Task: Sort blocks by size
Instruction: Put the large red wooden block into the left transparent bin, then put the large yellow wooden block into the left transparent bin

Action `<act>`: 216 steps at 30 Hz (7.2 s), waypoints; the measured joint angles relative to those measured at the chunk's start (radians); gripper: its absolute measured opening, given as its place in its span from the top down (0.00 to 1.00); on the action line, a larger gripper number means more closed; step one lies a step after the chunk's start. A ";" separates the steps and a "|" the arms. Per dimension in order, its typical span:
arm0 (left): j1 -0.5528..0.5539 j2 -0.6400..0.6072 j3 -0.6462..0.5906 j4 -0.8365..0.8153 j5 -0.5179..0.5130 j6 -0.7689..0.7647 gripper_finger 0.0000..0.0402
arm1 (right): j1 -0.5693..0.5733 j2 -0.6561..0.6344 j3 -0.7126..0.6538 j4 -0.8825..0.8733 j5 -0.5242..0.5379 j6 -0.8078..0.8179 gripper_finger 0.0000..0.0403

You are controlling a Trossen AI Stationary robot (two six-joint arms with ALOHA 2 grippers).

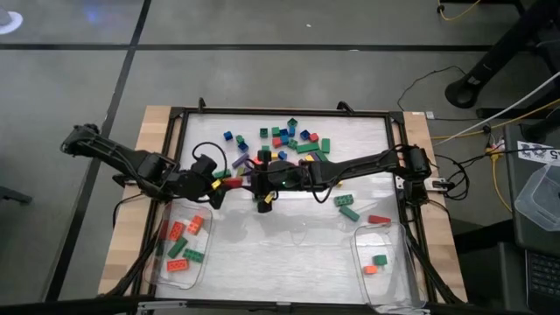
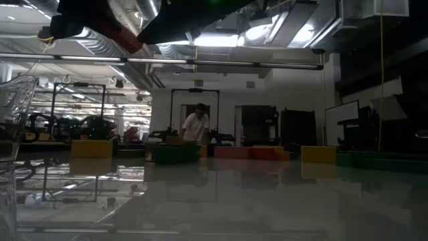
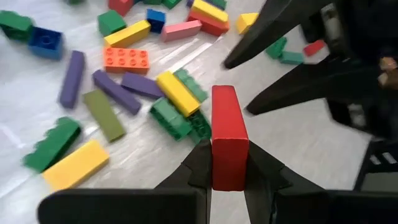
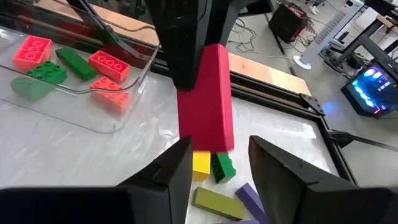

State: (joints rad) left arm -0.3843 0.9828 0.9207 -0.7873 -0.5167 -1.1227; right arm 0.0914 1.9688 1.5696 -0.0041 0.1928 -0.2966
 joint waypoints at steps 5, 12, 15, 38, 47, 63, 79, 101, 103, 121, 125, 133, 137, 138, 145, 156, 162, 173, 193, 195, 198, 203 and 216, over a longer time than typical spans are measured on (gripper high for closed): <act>0.000 -0.026 0.000 -0.057 0.000 -0.009 0.89 | 0.000 -0.005 0.000 0.003 0.000 0.000 0.61; 0.000 -0.061 0.000 -0.076 0.039 0.029 0.89 | 0.000 -0.005 0.000 -0.030 0.002 0.000 0.61; -0.001 -0.100 0.000 -0.075 0.221 0.046 0.89 | 0.000 -0.005 0.001 -0.093 0.025 0.004 0.61; -0.168 -0.016 0.001 -0.278 0.719 -0.261 0.64 | -0.149 -0.016 0.000 -1.110 0.066 0.370 0.61; -0.168 -0.013 0.001 -0.275 0.714 -0.249 0.62 | -0.280 -0.018 -0.066 -1.231 -0.121 0.379 0.61; -0.168 -0.013 0.001 -0.275 0.672 -0.156 0.62 | -0.309 -0.023 -0.270 -1.188 -0.247 0.382 0.61; -0.167 -0.013 0.001 -0.275 0.660 -0.153 0.62 | -0.307 -0.019 -0.276 -1.178 -0.231 0.442 0.61; -0.167 -0.013 0.001 -0.275 0.657 -0.153 0.62 | -0.307 -0.009 -0.185 -0.865 -0.591 0.448 0.61; -0.167 -0.013 0.001 -0.275 0.656 -0.153 0.62 | -0.307 -0.009 -0.185 -0.806 -0.599 0.449 0.61; -0.167 -0.013 0.001 -0.275 0.617 -0.152 0.62 | -0.307 -0.009 -0.184 -0.757 -0.469 0.437 0.61; -0.167 -0.013 0.001 -0.275 0.616 -0.152 0.62 | -0.307 0.001 -0.183 -0.740 -0.431 0.401 0.61; -0.168 -0.013 0.001 -0.275 0.616 -0.152 0.62 | -0.307 0.019 -0.181 -0.747 -0.412 0.402 0.61; -0.167 -0.013 0.001 -0.275 0.616 -0.152 0.62 | -0.307 0.020 -0.131 -0.840 -0.412 0.402 0.61; -0.168 -0.013 0.001 -0.275 0.616 -0.152 0.62 | -0.307 0.020 -0.107 -0.882 -0.412 0.402 0.61; -0.167 -0.013 0.001 -0.275 0.616 -0.152 0.62 | -0.273 0.020 -0.002 -1.110 -0.367 0.404 0.61; -0.167 -0.013 0.001 -0.275 0.599 -0.133 0.62 | -0.122 0.019 -0.059 -1.104 -0.204 0.456 0.61; -0.168 -0.013 0.001 -0.275 0.580 -0.107 0.62 | -0.104 0.019 -0.060 -1.093 -0.177 0.481 0.61; -0.167 -0.013 0.001 -0.275 0.579 -0.107 0.62 | -0.111 0.028 -0.062 -1.071 -0.189 0.501 0.61; -0.168 -0.013 0.000 -0.275 0.574 -0.102 0.62 | -0.110 0.034 -0.191 -0.945 -0.201 0.501 0.61; -0.168 -0.013 0.000 -0.275 0.574 -0.102 0.62 | -0.111 0.047 -0.194 -0.925 -0.199 0.501 0.61; -0.168 -0.012 0.000 -0.274 0.573 -0.103 0.62 | -0.112 0.043 -0.197 -0.913 -0.180 0.500 0.61; -0.168 -0.008 0.000 -0.270 0.572 -0.107 0.62 | -0.112 0.043 -0.197 -0.898 -0.178 0.499 0.61; -0.168 -0.005 0.000 -0.242 0.490 -0.074 0.62 | -0.111 0.042 -0.169 -0.802 -0.278 0.492 0.67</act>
State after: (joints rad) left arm -0.5522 0.9775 0.9211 -1.0295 -0.0269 -1.1968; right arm -0.0201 2.0109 1.4003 -0.8061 -0.0853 0.1951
